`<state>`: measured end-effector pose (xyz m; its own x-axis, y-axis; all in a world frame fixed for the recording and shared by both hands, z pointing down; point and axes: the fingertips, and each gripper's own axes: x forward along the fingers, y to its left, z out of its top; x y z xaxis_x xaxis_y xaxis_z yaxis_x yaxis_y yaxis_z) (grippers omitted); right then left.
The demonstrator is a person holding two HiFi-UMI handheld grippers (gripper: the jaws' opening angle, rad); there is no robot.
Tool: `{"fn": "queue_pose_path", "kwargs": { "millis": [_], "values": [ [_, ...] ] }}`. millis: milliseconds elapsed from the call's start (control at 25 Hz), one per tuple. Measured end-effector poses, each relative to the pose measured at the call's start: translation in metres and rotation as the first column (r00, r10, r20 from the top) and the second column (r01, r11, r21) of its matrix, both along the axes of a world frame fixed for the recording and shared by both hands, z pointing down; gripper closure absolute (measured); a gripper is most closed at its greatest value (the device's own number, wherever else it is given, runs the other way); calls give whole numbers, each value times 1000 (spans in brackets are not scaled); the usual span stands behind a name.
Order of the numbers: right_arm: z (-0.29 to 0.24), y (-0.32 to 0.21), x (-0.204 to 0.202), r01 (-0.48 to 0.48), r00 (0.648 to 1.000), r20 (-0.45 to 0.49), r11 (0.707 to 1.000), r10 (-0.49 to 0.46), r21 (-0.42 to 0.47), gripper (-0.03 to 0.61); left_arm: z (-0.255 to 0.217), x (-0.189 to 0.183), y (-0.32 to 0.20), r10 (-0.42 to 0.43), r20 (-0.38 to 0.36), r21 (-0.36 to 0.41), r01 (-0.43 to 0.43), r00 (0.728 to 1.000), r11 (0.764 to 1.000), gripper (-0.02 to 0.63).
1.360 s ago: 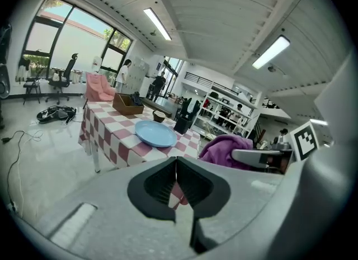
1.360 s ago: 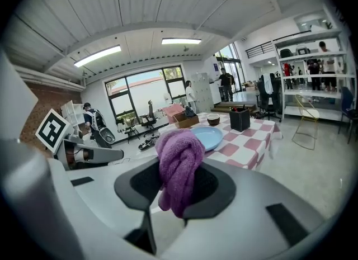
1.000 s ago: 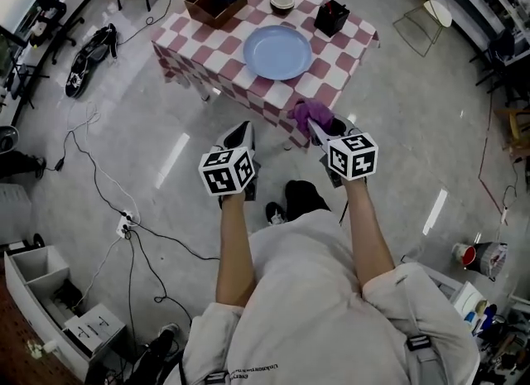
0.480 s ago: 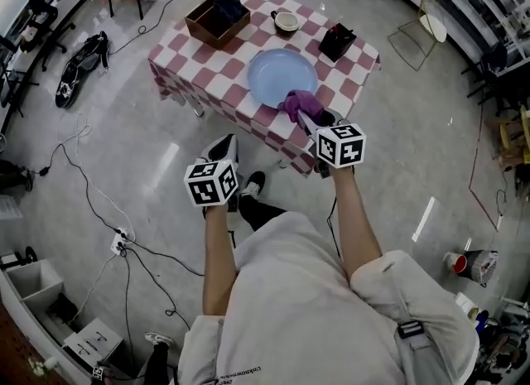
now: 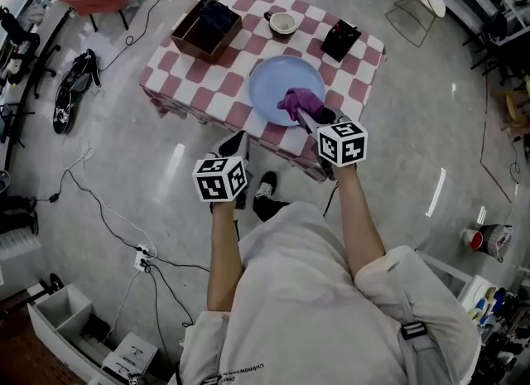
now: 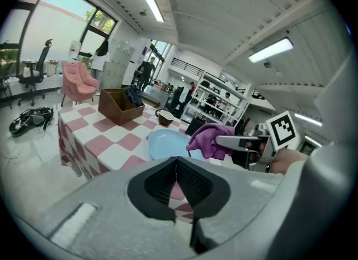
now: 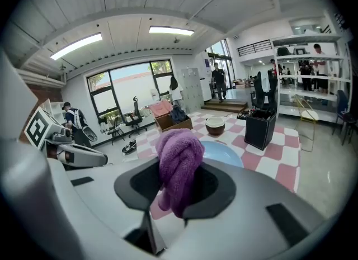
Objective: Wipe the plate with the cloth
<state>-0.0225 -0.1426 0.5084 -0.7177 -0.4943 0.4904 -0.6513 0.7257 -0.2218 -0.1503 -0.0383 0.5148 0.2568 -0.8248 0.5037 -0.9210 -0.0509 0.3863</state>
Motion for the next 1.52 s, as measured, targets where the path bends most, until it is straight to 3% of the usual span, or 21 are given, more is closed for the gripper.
{"fn": "queue_pose_path", "kwargs": {
  "millis": [120, 360, 600, 760, 960, 1040, 1160, 1240, 1400, 1520],
  "values": [
    [12, -21, 7, -35, 999, -9, 999, 35, -23, 457, 8, 4, -27, 66, 24, -15, -66, 998, 998, 603],
    [33, -46, -8, -19, 998, 53, 994, 24, -107, 457, 18, -18, -68, 111, 62, -45, -108, 992, 993, 603],
    [44, -49, -34, 63, 997, 44, 989, -58, -133, 457, 27, -37, -92, 101, 62, -64, -97, 993, 993, 603],
    [32, -39, -40, 152, 987, 63, 980, -145, -130, 457, 33, -42, -103, 92, 24, -65, -90, 995, 994, 603],
    [33, -52, -54, 237, 971, 48, 958, -232, -161, 456, 45, -50, -117, 90, 35, -119, -85, 995, 989, 603],
    [35, -67, -60, 218, 976, 49, 961, -213, -171, 456, 46, -49, -128, 104, 27, -111, -100, 994, 989, 603],
    [33, -89, -56, 39, 996, 83, 990, -28, -135, 456, 44, -45, -148, 128, 8, -54, -127, 992, 990, 603],
    [36, -87, -52, -33, 995, 84, 992, 44, -124, 456, 53, -47, -159, 132, 0, -64, -131, 991, 989, 603],
    [53, -75, -57, 64, 998, -10, 991, -66, -116, 456, 81, -48, -168, 152, -60, -142, -159, 987, 977, 603],
    [59, -85, -56, 72, 997, -23, 990, -76, -125, 456, 102, -47, -174, 180, -77, -200, -192, 981, 961, 601]
  ]
}}
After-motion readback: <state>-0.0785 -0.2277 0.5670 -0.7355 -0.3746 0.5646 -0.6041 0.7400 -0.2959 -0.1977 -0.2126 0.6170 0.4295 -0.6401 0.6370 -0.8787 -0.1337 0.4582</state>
